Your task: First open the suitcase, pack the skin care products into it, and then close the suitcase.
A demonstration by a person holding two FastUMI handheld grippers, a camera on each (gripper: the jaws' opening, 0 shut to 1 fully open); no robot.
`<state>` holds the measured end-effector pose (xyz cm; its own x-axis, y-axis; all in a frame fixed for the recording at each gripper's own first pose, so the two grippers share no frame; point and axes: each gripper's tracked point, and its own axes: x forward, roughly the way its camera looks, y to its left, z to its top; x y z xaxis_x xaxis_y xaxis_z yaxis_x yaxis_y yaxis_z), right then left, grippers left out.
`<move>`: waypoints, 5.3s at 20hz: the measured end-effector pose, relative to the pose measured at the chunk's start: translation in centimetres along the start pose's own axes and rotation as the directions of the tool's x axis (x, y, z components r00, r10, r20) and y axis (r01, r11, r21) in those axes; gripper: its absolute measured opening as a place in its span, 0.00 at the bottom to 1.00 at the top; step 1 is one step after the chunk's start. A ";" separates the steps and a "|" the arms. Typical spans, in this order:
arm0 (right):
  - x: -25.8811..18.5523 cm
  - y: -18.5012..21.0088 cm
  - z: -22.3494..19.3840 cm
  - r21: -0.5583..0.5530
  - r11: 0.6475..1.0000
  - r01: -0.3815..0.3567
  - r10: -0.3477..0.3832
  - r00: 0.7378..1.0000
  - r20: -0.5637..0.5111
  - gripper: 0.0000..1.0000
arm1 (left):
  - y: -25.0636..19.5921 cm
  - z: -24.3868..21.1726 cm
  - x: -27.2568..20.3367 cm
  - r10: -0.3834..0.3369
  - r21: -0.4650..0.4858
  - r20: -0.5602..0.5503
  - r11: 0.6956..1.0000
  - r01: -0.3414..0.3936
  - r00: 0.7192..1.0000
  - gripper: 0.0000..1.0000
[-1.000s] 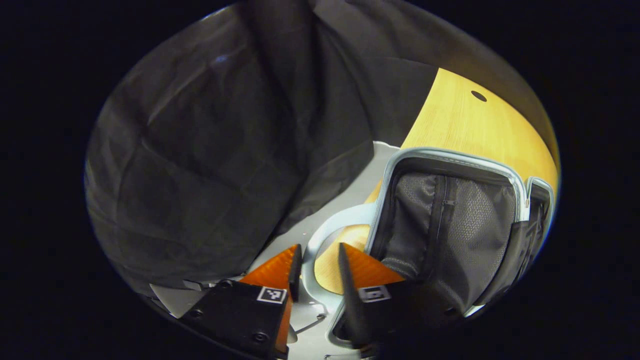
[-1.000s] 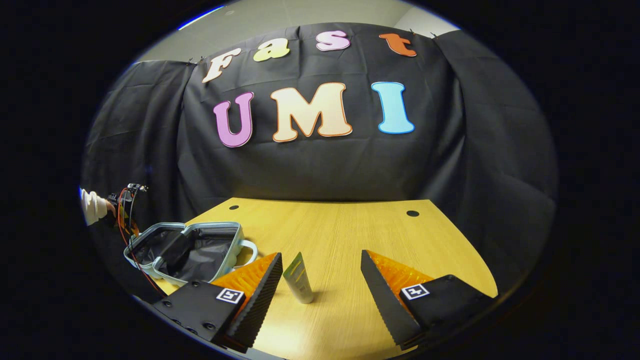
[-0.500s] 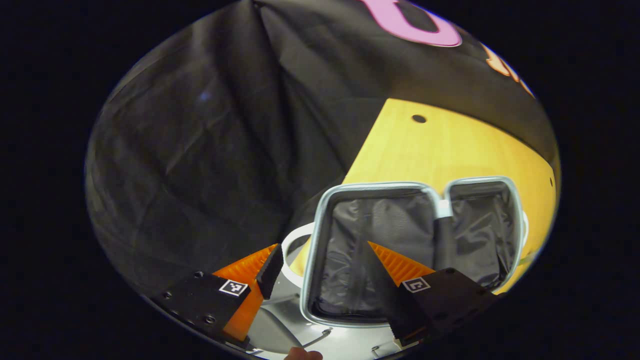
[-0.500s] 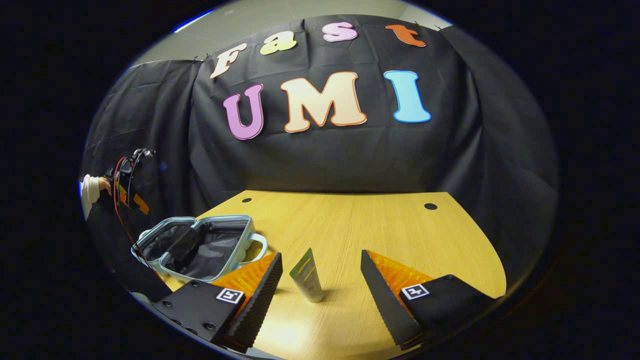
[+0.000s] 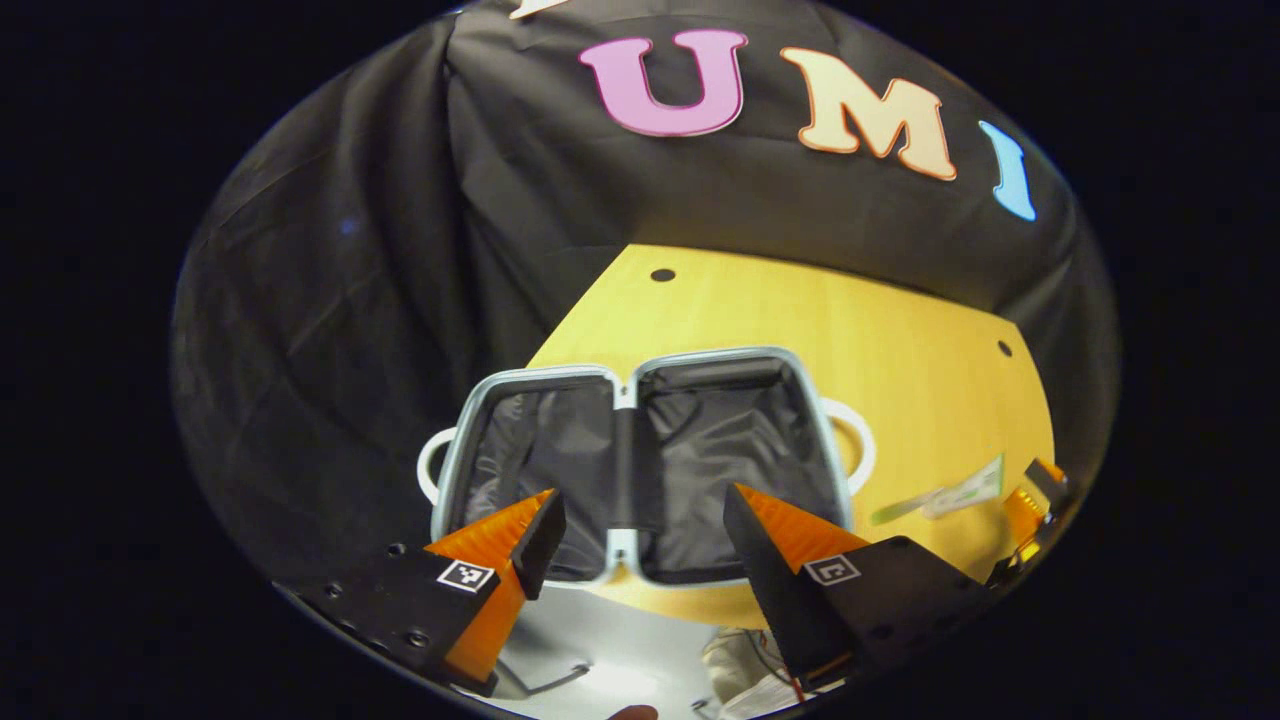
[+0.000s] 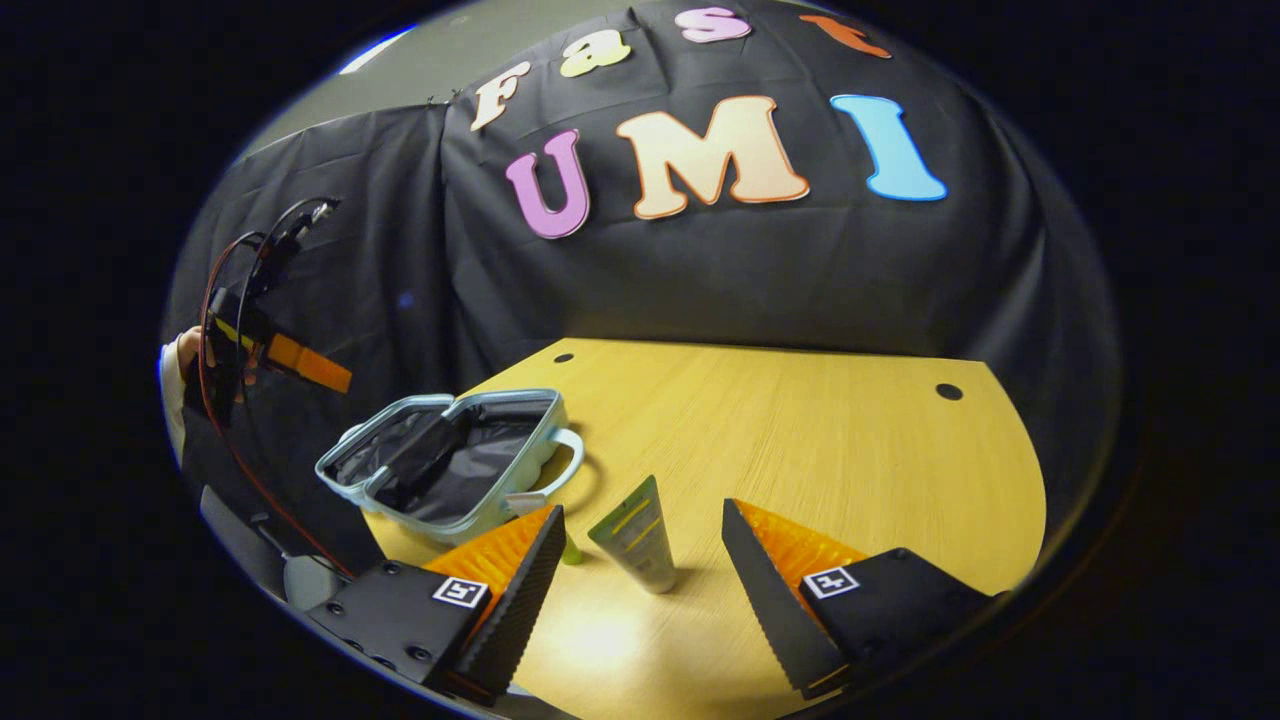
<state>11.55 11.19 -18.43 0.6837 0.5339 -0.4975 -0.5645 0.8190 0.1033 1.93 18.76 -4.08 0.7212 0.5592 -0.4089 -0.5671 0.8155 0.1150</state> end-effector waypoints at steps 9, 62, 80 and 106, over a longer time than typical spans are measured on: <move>2.4 0.0 -3.2 -0.089 0.971 -0.224 0.209 0.967 -0.148 0.98 | -12.6 -6.8 0.4 -0.047 -0.130 0.075 0.990 0.057 0.996 0.96; 6.0 1.7 -4.7 0.032 0.996 -0.078 0.082 0.977 -0.198 0.46 | -15.2 -2.0 5.0 -0.279 -0.154 0.104 0.944 0.293 0.955 0.05; 10.9 19.0 -1.8 0.088 0.995 0.053 -0.028 0.963 -0.267 0.45 | -4.1 -11.4 13.3 -0.493 -0.101 -0.396 0.862 0.497 0.774 0.05; 14.9 21.5 -3.5 0.178 0.978 0.110 -0.055 0.956 -0.289 0.98 | 22.3 -3.9 10.3 -0.301 -0.305 -0.074 0.915 0.266 0.951 0.93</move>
<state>7.94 36.02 -26.66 0.5507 0.4045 -0.7301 -0.3940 0.8971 0.1999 -4.85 42.16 -9.28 0.8270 0.2751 -0.4903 -0.4482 0.8491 -0.2795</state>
